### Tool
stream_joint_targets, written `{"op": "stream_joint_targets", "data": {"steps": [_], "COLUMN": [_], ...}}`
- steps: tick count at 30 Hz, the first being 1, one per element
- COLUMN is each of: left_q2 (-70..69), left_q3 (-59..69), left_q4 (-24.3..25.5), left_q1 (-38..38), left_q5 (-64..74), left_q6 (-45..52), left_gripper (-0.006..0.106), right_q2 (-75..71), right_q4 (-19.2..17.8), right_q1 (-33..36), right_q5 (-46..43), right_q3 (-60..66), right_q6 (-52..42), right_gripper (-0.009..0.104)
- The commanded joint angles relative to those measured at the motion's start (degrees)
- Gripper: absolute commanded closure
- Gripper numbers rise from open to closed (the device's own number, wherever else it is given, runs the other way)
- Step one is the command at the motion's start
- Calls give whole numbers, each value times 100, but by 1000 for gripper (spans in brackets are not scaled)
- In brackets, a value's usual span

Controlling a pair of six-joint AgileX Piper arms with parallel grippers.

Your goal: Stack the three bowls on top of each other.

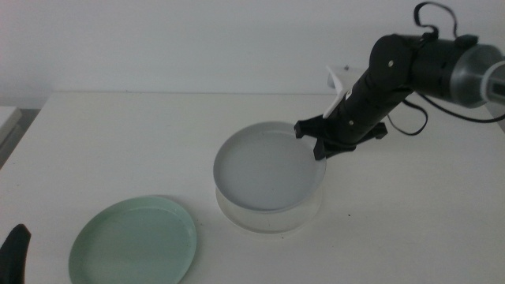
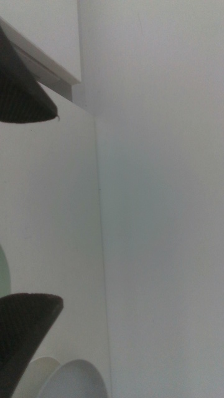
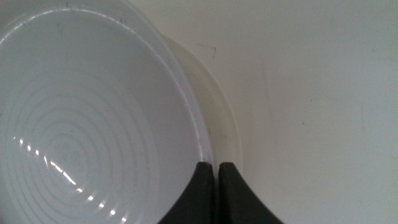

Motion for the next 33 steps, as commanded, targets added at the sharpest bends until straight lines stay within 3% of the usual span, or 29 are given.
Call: {"op": "stream_joint_targets", "data": {"steps": [1, 10, 15, 18, 24, 27, 30, 33], "left_q2": [-21, -21, -21, -21, -21, -21, -21, -21], "left_q3": [-3, -3, -3, -3, -3, -3, -3, -3], "left_q4": [0, 0, 0, 0, 0, 0, 0, 0], "left_q1": [1, 1, 1, 1, 1, 1, 1, 1], "left_q5": [-73, -73, -73, -73, -73, -73, -73, -73], "left_q6": [-51, -51, -51, -51, -51, -51, -51, -51], "left_gripper": [7, 7, 7, 7, 7, 7, 7, 7], "right_q2": [64, 247, 320, 309, 215, -58, -673, -1544], "right_q4": [36, 134, 120, 98, -218, -553, -849, -823], "right_q1": [9, 9, 9, 9, 9, -1, -69, -235], "right_q5": [-57, -16, 102, 115, 970, 1598, 2027, 2042], "right_q3": [14, 14, 14, -15, -705, -1257, -1634, -1620], "right_q6": [12, 12, 12, 12, -143, -429, -493, -595], "right_gripper": [98, 97, 86, 72, 19, 3, 2, 2]}}
